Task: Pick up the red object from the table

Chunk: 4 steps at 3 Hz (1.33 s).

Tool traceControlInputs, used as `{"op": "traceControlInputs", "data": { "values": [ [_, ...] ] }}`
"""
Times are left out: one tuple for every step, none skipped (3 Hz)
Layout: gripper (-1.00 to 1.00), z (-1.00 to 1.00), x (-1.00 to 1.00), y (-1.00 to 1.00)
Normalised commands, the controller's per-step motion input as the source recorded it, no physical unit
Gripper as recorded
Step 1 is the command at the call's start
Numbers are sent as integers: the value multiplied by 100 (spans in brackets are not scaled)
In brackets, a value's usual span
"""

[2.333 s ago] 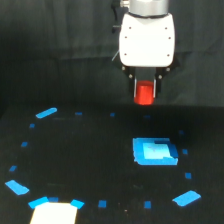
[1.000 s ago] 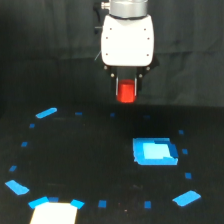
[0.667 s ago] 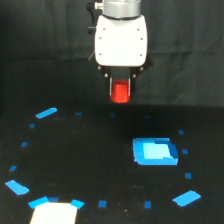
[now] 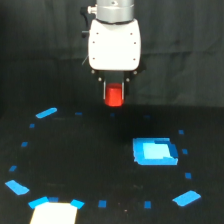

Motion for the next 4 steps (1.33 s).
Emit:
{"op": "traceControlInputs", "data": {
  "values": [
    [-100, 21, -11, 9],
    [-100, -24, -24, 16],
    [-100, -25, -22, 14],
    [-100, -31, -14, -19]
  ]
}}
